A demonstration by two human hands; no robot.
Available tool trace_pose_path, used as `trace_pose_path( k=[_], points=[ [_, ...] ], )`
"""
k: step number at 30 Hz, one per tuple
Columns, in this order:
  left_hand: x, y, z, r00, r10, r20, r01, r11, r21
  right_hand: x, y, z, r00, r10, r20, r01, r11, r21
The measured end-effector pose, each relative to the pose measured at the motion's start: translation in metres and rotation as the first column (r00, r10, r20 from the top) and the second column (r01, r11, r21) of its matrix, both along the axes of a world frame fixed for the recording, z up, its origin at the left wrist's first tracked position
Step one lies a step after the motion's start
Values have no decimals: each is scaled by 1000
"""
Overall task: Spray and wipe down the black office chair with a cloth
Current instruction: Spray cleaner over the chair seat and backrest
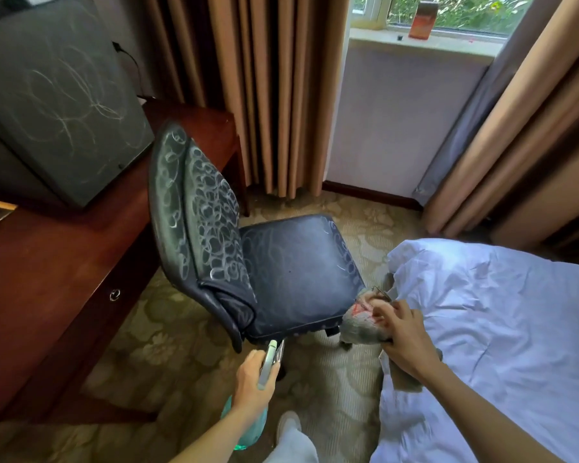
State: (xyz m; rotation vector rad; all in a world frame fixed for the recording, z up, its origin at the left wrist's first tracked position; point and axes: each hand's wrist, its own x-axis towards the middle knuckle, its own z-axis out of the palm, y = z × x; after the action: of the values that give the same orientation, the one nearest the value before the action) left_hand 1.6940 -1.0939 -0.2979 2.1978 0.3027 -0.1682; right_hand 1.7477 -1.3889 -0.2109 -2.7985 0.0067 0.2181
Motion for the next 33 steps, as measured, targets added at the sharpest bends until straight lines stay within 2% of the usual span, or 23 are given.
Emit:
trace_pose_path(
  k=[7, 15, 19, 26, 29, 33],
  points=[
    [4, 6, -5, 997, -64, 53, 66, 997, -37, 43, -17, -6, 999, 47, -21, -47, 999, -16],
    [-12, -7, -28, 995, 97, -17, -95, 991, 91, 83, -37, -19, 982, 182, -54, -183, 983, -12],
    [-36, -22, -34, 1000, 0, -27, 2, 996, 84, 97, -56, -24, 959, 281, -43, -281, 960, -2],
    [-22, -110, -27, 1000, -23, 2, 22, 999, 45, 108, -115, -25, 938, 343, -55, -342, 939, 18],
    [2, -161, -25, 999, -2, 38, -1, 997, 74, 109, -149, -22, 944, 326, -40, -326, 945, 20],
    [30, -211, -18, 999, 41, 12, -41, 998, 53, 113, -192, -13, 964, 265, -32, -266, 964, -20]
  ],
)
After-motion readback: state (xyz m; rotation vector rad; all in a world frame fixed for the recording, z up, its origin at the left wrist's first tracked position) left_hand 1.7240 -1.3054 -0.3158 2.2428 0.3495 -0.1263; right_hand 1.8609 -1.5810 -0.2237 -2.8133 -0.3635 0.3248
